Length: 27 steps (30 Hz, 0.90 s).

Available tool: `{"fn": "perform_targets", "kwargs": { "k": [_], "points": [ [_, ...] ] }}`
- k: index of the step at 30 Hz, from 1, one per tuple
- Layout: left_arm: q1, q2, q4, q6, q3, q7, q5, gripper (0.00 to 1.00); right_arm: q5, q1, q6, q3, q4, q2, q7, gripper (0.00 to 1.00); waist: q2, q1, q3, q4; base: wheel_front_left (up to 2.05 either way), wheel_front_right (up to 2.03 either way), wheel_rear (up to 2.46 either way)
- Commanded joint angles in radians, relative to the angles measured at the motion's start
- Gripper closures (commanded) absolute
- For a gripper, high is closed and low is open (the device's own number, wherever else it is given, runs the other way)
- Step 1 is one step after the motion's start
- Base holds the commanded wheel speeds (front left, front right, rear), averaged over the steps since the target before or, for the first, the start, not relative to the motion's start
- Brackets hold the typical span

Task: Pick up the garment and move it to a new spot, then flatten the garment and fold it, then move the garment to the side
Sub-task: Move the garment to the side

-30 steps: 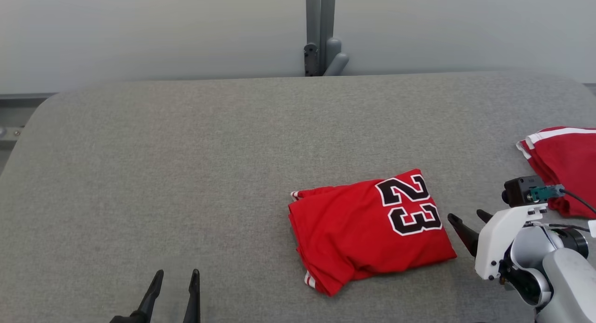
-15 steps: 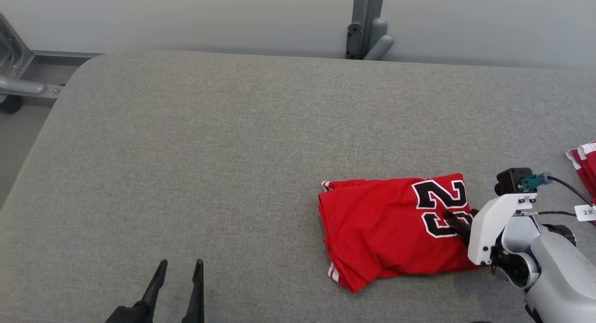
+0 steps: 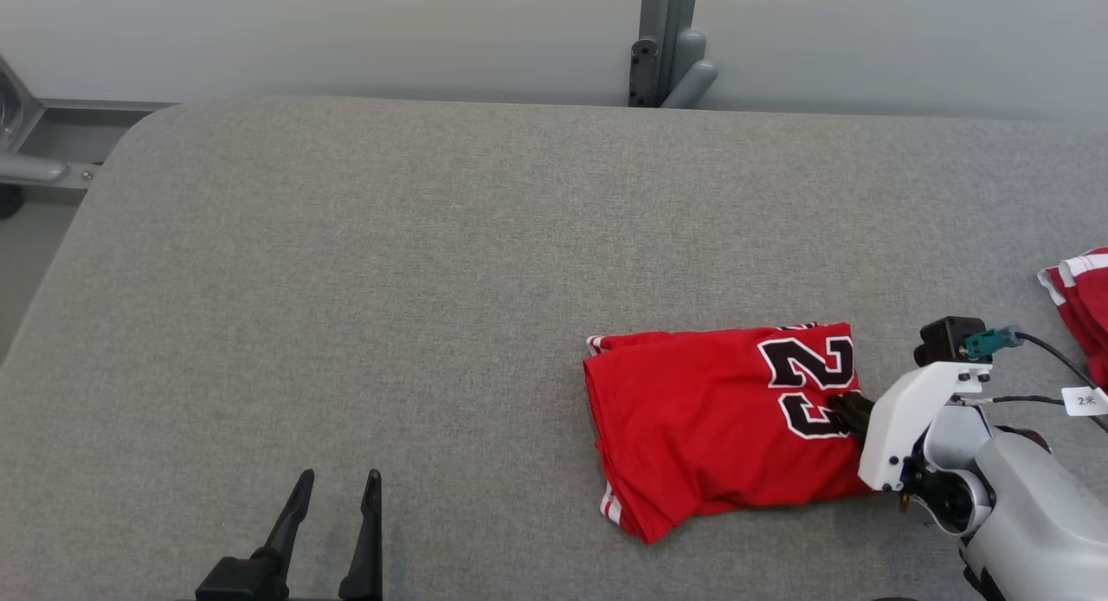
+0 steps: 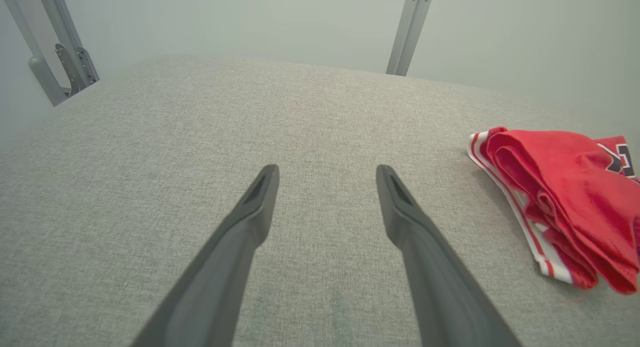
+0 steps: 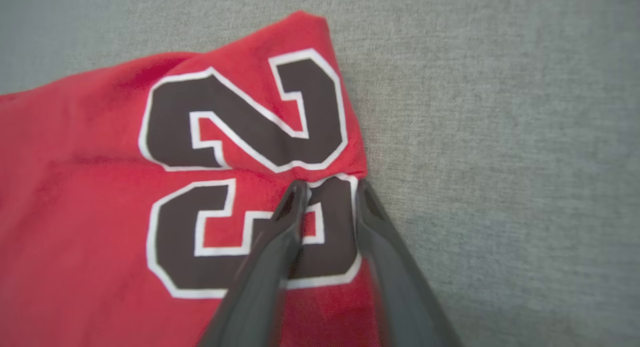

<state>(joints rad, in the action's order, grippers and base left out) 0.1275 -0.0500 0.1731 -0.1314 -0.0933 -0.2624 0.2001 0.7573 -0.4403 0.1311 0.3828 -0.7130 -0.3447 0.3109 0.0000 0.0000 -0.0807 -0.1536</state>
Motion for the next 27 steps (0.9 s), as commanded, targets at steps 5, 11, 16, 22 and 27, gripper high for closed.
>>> {"fn": "perform_targets", "kwargs": {
  "k": [5,11,16,22,27],
  "points": [
    [-0.002,-0.002,-0.003,0.001,0.015,-0.003,-0.002,0.00,0.070,-0.027,-0.001,0.038,0.044,-0.009,-0.057,1.00,0.0000,0.0000,0.001,0.034,0.00,0.00,0.00],
    [0.031,-0.002,-0.011,0.002,0.043,-0.003,0.010,0.00,0.105,-0.065,-0.001,0.088,0.085,-0.050,-0.096,1.00,0.0000,0.0000,0.013,0.164,0.00,0.00,0.00],
    [0.042,-0.002,-0.020,0.002,0.052,-0.003,0.014,0.00,0.102,-0.108,-0.001,0.120,0.088,-0.084,-0.104,1.00,0.0000,0.0000,0.008,0.309,0.00,0.00,0.00],
    [-0.006,-0.002,-0.020,0.002,0.028,-0.003,0.001,0.00,0.078,-0.170,-0.001,0.128,0.070,-0.125,-0.129,1.00,0.0000,0.0000,-0.010,0.407,0.00,0.00,0.00],
    [-0.024,-0.002,-0.013,0.002,0.014,-0.003,0.002,0.00,0.063,-0.227,-0.001,0.123,0.066,-0.137,-0.133,1.00,0.0000,0.0000,-0.012,0.414,0.00,0.00,0.00]
  ]
}}
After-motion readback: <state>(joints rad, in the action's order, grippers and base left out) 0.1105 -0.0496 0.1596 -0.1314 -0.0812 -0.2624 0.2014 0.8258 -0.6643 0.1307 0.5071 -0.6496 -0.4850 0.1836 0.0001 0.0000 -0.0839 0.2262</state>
